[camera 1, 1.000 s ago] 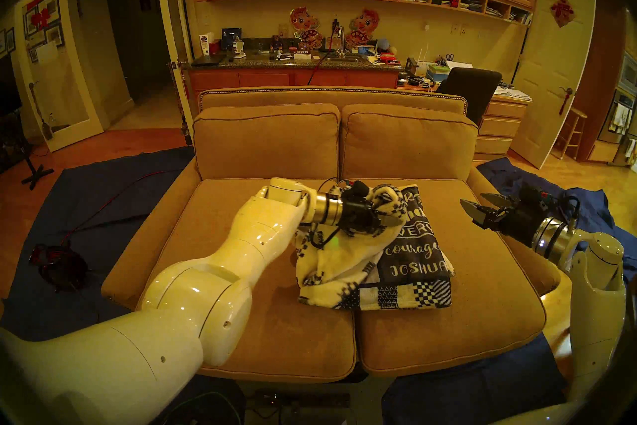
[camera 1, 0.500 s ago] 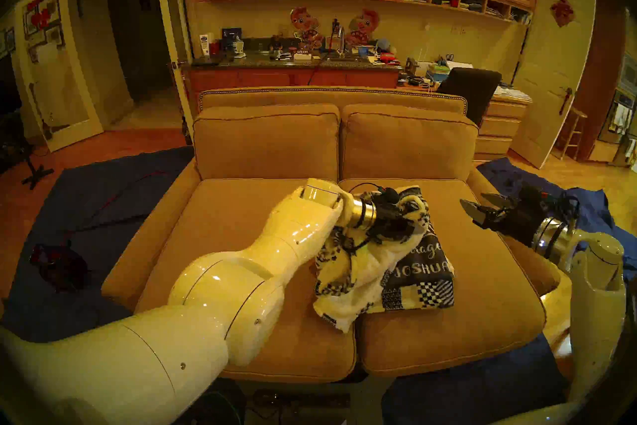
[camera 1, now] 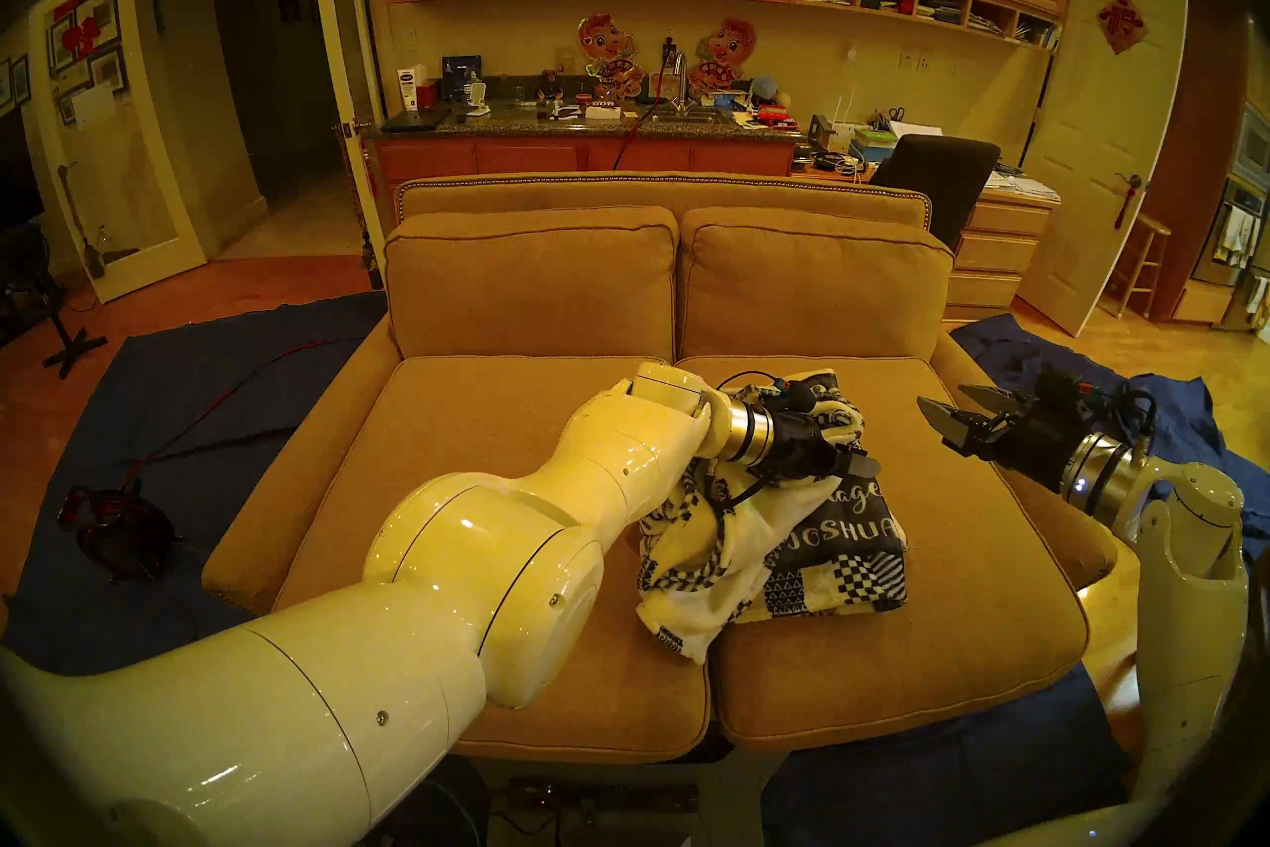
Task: Fold the blanket in half twice
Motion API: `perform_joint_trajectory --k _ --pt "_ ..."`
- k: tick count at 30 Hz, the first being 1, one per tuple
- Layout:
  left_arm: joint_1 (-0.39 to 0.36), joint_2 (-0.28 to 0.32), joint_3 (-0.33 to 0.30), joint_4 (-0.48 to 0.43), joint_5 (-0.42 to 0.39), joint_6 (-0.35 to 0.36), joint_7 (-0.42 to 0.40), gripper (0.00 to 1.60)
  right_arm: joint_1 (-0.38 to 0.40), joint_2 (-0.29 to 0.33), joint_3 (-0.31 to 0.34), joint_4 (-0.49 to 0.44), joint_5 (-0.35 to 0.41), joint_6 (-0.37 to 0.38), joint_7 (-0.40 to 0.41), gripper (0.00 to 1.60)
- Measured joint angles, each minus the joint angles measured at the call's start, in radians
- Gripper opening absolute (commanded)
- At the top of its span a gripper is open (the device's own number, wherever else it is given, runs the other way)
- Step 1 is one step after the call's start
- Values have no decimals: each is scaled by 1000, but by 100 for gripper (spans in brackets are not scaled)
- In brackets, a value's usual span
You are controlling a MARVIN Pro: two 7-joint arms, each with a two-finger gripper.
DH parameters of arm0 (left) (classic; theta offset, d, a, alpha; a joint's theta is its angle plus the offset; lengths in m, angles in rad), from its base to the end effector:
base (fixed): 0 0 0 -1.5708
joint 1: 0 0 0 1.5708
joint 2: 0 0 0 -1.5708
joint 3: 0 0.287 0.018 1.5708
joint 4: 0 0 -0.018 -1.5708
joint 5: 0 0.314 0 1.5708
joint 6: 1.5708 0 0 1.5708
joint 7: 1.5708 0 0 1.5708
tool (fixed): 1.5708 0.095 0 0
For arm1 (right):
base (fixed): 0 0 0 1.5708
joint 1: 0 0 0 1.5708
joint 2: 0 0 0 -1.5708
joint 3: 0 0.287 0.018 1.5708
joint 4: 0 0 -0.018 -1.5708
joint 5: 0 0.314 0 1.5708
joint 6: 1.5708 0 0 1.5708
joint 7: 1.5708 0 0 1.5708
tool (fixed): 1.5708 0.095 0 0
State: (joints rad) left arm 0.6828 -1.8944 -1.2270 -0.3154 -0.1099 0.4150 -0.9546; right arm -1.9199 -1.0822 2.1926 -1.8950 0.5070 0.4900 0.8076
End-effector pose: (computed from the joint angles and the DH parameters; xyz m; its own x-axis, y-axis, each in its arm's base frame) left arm 0.4892 -0.3077 -0.3098 0.6247 -0.2589 0.7367 -0.7796 -0.2609 0.5694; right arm 0.2979 -0.2230 -0.1988 0.2593 0.0030 0.9658 0.3881 -0.9160 -0.1014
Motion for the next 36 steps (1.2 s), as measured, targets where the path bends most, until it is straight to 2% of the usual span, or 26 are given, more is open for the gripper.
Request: perform_joint_trajectory --k 5,10,17,29,36 --pt "-16 4 10 9 7 -11 -42 160 0 0 0 0 0 0 0 160" --pt "-39 19 80 -2 76 -11 -59 160 0 0 0 0 0 0 0 160" --pt "-70 35 167 -31 174 -6 -16 160 0 0 0 0 0 0 0 160" --pt "-101 54 230 -103 249 20 41 160 0 0 0 0 0 0 0 160" --pt "-112 42 308 -159 320 33 59 160 0 0 0 0 0 0 0 160"
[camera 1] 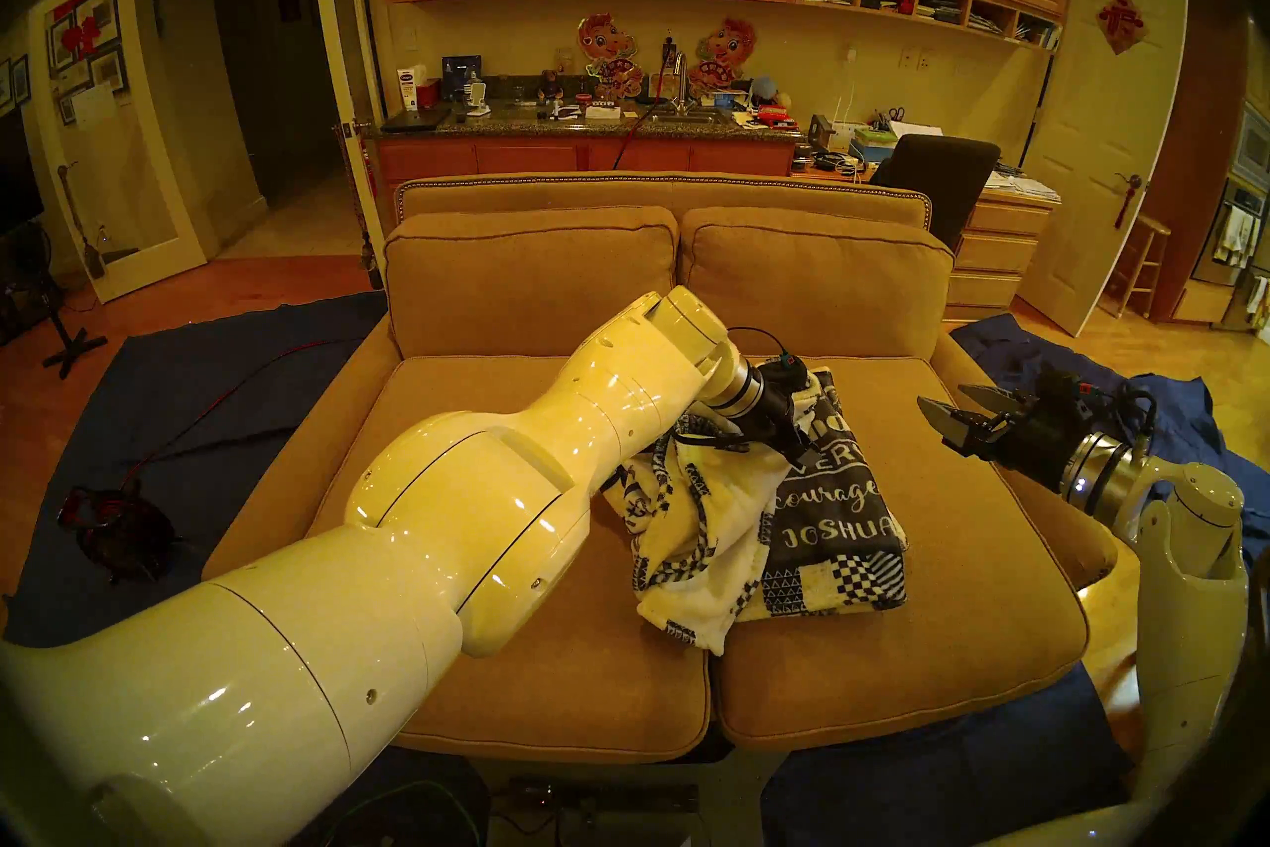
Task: Fold the blanket in half twice
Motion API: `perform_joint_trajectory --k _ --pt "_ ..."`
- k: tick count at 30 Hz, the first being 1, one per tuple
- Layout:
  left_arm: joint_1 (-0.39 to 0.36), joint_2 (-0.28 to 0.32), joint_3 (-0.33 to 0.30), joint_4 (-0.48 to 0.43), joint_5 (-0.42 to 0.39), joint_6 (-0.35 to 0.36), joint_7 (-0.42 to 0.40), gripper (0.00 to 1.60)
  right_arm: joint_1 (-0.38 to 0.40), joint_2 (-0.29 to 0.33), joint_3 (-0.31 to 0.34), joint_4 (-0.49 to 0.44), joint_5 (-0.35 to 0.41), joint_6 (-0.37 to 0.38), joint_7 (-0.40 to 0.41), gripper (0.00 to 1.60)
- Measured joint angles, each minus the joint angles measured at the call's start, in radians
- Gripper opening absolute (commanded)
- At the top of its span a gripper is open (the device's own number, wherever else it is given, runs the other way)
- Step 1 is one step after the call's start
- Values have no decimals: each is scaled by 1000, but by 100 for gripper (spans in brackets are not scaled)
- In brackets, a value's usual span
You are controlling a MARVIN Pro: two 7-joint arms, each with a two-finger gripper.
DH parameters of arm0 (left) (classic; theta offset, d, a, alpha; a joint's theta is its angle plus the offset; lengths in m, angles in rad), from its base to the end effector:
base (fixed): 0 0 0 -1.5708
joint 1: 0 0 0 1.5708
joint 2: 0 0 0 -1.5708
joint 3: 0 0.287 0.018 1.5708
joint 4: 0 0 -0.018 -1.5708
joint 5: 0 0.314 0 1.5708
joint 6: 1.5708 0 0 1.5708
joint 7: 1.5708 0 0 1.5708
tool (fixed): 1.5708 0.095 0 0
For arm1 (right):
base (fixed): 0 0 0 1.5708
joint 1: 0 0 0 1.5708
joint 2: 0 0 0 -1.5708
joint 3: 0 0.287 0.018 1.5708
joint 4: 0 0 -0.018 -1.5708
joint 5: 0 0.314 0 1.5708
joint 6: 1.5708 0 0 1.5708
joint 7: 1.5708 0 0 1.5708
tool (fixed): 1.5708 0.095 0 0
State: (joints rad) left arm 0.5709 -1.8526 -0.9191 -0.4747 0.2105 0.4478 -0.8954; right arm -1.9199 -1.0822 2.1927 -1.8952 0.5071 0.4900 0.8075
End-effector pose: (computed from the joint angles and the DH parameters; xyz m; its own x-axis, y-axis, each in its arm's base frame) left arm 0.5218 -0.3074 -0.2571 0.1714 -0.7110 0.6820 -0.9713 -0.2377 -0.0037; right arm 0.2979 -0.2230 -0.1987 0.2591 0.0030 0.9658 0.3881 -0.9161 -0.1012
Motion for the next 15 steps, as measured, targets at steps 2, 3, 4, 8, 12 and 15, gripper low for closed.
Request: perform_joint_trajectory --k 2,3,4,8,12,15 --pt "0 -8 21 -12 16 3 2 160 0 0 0 0 0 0 0 160" --pt "0 -12 31 -17 23 5 3 160 0 0 0 0 0 0 0 160" --pt "0 -15 38 -21 30 6 4 160 0 0 0 0 0 0 0 160" --pt "0 -33 76 -34 59 17 16 160 0 0 0 0 0 0 0 160" --pt "0 -49 107 -44 84 26 29 160 0 0 0 0 0 0 0 160" --pt "0 -53 132 -58 102 34 29 160 0 0 0 0 0 0 0 160"
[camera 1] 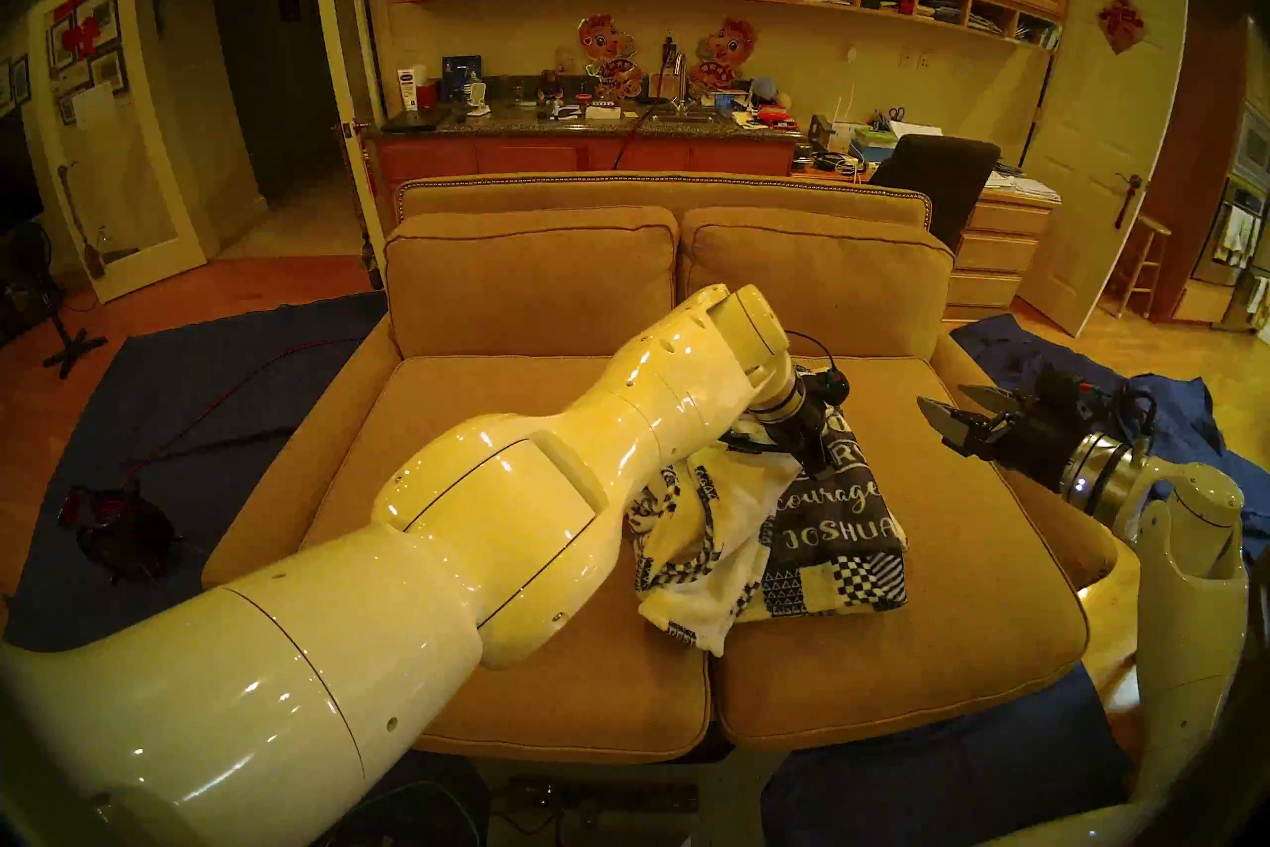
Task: Fold the blanket in half twice
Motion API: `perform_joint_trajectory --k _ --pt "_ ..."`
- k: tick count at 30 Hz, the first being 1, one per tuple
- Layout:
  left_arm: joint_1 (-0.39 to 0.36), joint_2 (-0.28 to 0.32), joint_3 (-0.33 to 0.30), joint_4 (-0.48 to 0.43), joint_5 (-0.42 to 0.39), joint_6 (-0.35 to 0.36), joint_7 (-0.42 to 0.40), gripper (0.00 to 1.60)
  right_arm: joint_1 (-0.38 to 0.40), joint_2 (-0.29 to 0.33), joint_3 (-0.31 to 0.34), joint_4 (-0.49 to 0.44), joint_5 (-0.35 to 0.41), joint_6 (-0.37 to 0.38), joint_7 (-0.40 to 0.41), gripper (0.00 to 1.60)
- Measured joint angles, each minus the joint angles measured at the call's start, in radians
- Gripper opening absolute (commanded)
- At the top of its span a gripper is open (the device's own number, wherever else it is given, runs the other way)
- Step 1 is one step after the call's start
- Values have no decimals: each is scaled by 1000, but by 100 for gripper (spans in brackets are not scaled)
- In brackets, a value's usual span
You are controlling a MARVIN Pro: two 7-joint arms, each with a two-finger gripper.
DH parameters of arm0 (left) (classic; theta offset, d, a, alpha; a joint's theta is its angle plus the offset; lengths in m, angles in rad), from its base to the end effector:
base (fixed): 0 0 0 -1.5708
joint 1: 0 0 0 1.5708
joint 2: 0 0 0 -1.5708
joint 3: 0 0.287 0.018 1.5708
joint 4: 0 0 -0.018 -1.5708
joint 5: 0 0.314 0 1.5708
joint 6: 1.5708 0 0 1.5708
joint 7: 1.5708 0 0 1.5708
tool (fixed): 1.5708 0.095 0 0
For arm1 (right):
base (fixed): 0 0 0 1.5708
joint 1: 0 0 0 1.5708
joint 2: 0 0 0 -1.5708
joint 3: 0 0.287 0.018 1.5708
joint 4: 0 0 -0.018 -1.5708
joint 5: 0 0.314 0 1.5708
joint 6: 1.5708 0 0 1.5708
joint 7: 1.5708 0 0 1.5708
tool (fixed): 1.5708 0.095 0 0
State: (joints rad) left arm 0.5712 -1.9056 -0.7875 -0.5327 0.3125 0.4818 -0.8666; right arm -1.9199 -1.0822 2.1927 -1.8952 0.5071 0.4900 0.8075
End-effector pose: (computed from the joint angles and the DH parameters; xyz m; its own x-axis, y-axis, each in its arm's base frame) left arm 0.5004 -0.3481 -0.2481 0.0004 -0.8137 0.5813 -0.9782 -0.1210 -0.1686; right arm 0.2979 -0.2230 -0.1987 0.2591 0.0030 0.9658 0.3881 -0.9161 -0.1012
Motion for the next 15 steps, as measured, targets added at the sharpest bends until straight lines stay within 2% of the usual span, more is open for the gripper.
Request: perform_joint_trajectory --k 6,15 --pt "-1 20 66 -78 44 4 -62 160 0 0 0 0 0 0 0 160" --pt "-10 77 103 -206 79 15 -132 160 0 0 0 0 0 0 0 160"
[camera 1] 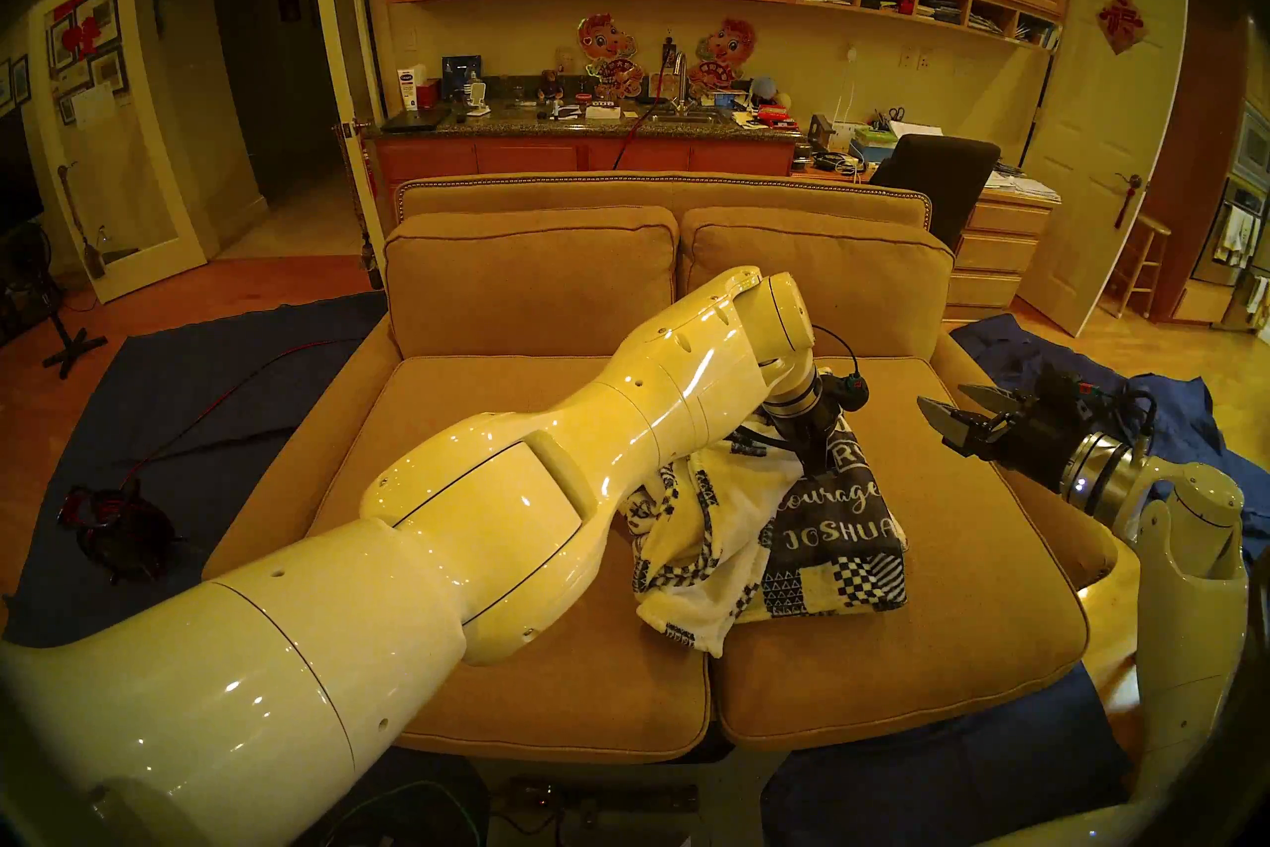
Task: Fold the blanket in half twice
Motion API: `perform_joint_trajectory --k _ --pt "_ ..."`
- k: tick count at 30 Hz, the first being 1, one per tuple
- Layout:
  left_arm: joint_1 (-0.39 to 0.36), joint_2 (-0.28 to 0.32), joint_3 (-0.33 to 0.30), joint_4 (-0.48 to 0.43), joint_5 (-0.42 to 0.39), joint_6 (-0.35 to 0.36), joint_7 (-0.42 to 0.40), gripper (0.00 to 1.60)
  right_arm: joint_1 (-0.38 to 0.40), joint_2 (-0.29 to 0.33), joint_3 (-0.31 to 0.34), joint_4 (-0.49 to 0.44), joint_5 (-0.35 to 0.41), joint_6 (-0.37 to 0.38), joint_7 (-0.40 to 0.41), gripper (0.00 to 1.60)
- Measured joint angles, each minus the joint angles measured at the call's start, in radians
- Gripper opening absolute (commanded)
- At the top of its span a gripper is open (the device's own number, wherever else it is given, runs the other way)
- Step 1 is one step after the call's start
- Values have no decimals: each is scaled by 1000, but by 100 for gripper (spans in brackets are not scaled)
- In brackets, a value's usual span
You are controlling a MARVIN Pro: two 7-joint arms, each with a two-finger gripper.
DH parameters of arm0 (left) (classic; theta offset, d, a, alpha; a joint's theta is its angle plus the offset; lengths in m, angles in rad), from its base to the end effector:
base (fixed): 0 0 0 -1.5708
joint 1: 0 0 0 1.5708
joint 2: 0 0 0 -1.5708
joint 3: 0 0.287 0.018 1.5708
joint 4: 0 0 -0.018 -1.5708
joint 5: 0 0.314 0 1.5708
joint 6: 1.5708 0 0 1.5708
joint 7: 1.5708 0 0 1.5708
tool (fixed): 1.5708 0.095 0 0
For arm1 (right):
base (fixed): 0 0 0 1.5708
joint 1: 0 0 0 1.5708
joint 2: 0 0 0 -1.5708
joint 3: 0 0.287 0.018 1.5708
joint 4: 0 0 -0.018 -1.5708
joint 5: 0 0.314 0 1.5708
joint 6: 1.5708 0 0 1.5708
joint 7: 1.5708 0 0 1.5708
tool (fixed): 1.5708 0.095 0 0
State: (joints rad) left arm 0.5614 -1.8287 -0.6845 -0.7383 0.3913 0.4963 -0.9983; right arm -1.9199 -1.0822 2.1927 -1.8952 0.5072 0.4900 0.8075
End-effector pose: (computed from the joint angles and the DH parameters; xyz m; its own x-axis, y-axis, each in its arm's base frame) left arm 0.4913 -0.3478 -0.2132 -0.1876 -0.8458 0.4995 -0.9600 0.0501 -0.2756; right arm 0.2979 -0.2230 -0.1987 0.2591 0.0029 0.9659 0.3881 -0.9160 -0.1013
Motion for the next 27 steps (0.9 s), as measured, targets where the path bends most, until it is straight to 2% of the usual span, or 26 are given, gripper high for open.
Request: perform_joint_trajectory --k 9,13,19,27 --pt "-15 80 30 -147 36 30 -71 160 0 0 0 0 0 0 0 160" --pt "-18 114 25 -201 44 42 -87 160 0 0 0 0 0 0 0 160" --pt "-22 179 -30 -290 47 69 -92 160 0 0 0 0 0 0 0 160" --pt "11 288 -176 -427 44 117 -55 160 0 0 0 1 0 0 0 160"
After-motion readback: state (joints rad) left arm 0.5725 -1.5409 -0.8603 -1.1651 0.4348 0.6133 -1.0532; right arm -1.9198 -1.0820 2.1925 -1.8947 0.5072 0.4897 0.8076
